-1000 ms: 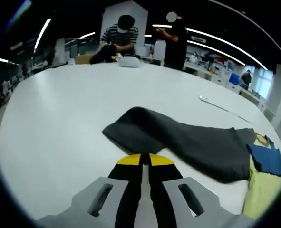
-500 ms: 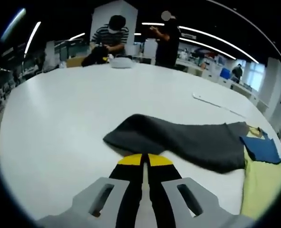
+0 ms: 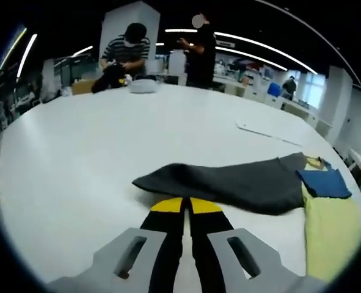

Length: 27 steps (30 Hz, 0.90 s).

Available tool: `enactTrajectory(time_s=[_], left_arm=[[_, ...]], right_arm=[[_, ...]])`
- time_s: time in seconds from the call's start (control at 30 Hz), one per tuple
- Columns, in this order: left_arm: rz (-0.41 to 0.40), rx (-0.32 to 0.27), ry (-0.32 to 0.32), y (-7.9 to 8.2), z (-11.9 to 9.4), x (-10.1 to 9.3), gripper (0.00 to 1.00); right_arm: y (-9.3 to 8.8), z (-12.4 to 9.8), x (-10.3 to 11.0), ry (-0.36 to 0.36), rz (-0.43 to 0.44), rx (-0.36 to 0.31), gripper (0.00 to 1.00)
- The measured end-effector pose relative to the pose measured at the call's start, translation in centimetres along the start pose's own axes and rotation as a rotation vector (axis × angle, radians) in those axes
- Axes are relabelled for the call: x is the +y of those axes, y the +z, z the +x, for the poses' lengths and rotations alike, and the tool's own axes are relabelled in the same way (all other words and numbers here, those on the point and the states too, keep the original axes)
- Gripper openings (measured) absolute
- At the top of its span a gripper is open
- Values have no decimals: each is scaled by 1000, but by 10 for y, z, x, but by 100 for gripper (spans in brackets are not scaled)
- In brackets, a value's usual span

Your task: Fold the garment on the visible template until the final outline fits inside the template.

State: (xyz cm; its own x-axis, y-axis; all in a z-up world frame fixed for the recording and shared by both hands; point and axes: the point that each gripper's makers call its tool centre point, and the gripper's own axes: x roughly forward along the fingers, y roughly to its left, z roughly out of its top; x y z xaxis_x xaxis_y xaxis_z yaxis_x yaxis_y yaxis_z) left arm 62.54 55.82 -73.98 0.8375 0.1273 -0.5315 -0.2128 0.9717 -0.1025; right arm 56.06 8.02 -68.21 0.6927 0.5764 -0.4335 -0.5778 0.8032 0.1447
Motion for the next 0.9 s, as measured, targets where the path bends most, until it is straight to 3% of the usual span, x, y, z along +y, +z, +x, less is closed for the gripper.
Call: enactTrajectory(time_s=[0.1,0.33,0.9], left_arm=[[-20,16,-34,-3,-3,0,0],[35,44,-72,-6,-12,6,0],[115,96,-120,-18,-20,19,0]], right_arm=[[0,0,1,1,-1,-1,97],[-1,0,2,0,3,-1,97],[0,-2,3,0,2,-8,97]])
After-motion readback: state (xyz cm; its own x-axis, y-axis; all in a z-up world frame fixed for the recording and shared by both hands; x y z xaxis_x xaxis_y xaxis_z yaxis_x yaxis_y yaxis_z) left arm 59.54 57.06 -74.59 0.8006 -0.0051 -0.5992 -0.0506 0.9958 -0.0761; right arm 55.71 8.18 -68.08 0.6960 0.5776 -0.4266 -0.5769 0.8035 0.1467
